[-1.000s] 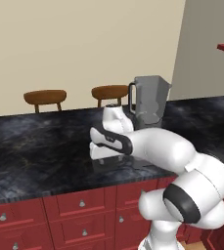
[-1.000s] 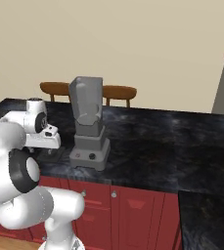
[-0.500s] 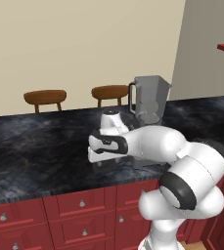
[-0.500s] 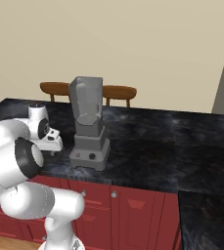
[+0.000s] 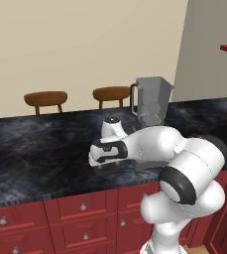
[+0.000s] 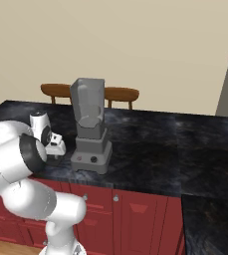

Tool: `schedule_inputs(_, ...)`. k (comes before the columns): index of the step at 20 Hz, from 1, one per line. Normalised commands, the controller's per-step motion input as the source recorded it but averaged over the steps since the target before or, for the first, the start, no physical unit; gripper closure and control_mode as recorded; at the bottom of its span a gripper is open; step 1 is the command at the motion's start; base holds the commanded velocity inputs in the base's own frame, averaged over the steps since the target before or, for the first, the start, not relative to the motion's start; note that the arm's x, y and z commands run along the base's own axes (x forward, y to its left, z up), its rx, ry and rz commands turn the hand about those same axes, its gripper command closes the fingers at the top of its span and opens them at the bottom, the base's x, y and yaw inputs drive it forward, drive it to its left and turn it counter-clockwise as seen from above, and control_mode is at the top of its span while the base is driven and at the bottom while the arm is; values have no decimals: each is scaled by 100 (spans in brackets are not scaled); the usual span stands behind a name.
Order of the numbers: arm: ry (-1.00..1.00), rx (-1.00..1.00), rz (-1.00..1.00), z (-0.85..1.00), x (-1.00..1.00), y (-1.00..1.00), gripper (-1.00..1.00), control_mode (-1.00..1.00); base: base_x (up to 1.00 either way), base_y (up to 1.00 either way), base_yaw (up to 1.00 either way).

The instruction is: Grab the garlic and lime from the fridge, place them in the blender, close the lid, and turn on the blender to create a marinade.

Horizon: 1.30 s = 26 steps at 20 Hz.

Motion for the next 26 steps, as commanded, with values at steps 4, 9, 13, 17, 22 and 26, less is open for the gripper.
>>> schedule_inputs(4,-2,0,0,-9,16,5,-100,-100,0,0,0)
schedule_inputs(9,0,0,0,-12,10,1,-100,-100,0,0,0)
schedule_inputs(13,0,0,0,-10,15,0,-100,-100,0,0,0)
schedule_inputs(17,0,0,0,-2,16,1,-100,-100,0,0,0)
schedule_inputs(22,0,0,0,-3,13,5,-100,-100,0,0,0)
schedule_inputs(26,0,0,0,-15,4,3,-100,-100,0,0,0)
